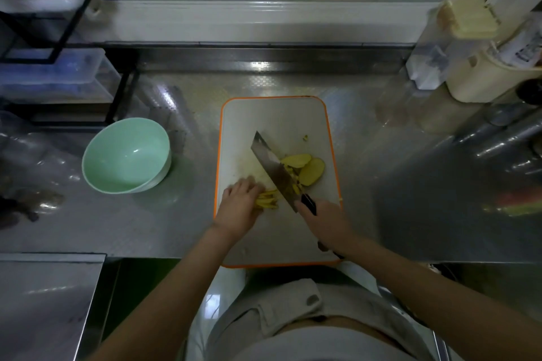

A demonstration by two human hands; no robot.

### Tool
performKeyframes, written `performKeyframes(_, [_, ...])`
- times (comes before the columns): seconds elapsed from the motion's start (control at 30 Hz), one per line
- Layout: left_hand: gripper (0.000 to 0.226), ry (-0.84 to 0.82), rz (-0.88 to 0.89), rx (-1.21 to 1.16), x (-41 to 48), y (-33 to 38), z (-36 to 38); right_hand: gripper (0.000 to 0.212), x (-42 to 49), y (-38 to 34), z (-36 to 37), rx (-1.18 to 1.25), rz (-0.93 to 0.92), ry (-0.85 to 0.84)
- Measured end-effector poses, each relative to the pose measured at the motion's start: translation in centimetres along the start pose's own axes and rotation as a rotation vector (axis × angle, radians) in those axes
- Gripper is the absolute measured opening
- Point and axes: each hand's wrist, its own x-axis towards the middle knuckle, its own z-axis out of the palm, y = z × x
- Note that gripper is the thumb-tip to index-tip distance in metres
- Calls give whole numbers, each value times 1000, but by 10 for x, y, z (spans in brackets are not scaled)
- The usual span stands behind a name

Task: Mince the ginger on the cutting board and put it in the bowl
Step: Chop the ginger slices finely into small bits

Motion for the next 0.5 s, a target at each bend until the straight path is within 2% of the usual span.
performKeyframes(0.13, [46,23,-25,-70,-1,4,4,39,1,1,3,-26,-16,-22])
performKeyframes(0.37, [50,106,-171,-202,-4,17,20,42,4,-3,-2,-98,-44,-38])
performKeyframes(0.5, [66,157,-204,-149,-12,15,17,42,6,0,-1,-123,-21,-34])
